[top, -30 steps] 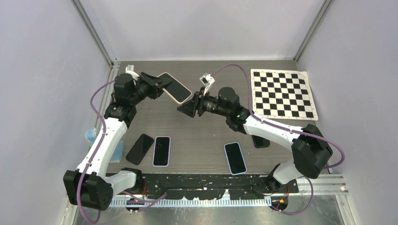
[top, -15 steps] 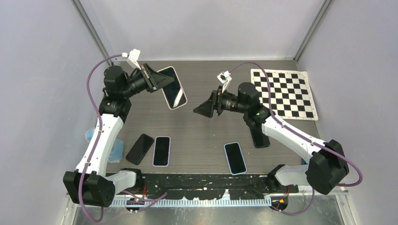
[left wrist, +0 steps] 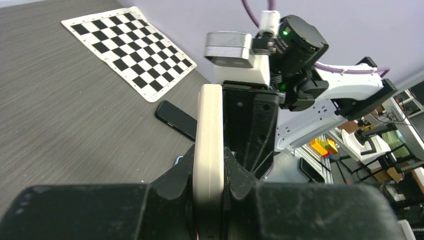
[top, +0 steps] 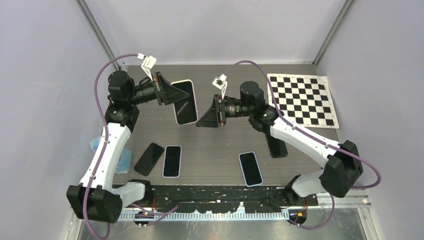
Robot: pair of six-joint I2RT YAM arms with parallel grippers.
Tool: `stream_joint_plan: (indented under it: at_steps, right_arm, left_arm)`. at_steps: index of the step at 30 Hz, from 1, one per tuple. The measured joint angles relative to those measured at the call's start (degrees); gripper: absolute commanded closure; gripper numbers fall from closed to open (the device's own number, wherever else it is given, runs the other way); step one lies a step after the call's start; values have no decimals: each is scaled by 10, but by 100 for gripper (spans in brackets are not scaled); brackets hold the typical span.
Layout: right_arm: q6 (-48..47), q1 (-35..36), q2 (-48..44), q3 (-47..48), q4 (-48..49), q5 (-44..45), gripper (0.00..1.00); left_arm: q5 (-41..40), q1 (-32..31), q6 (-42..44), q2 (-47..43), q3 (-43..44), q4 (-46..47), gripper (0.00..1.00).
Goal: Take the phone out of the phone case
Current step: Remove the phone case from the phone.
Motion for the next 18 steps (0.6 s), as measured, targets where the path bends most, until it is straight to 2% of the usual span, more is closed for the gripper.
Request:
stream_joint_plan:
  at_steps: [9,18]
  right_arm:
    - [-28,6,35,39,-24,-9,91]
    - [-106,9,35,56,-58,-3,99]
  left_arm:
    - [25,0,-21,3,0,35,100]
    - [28,1,-77,31,3,56,100]
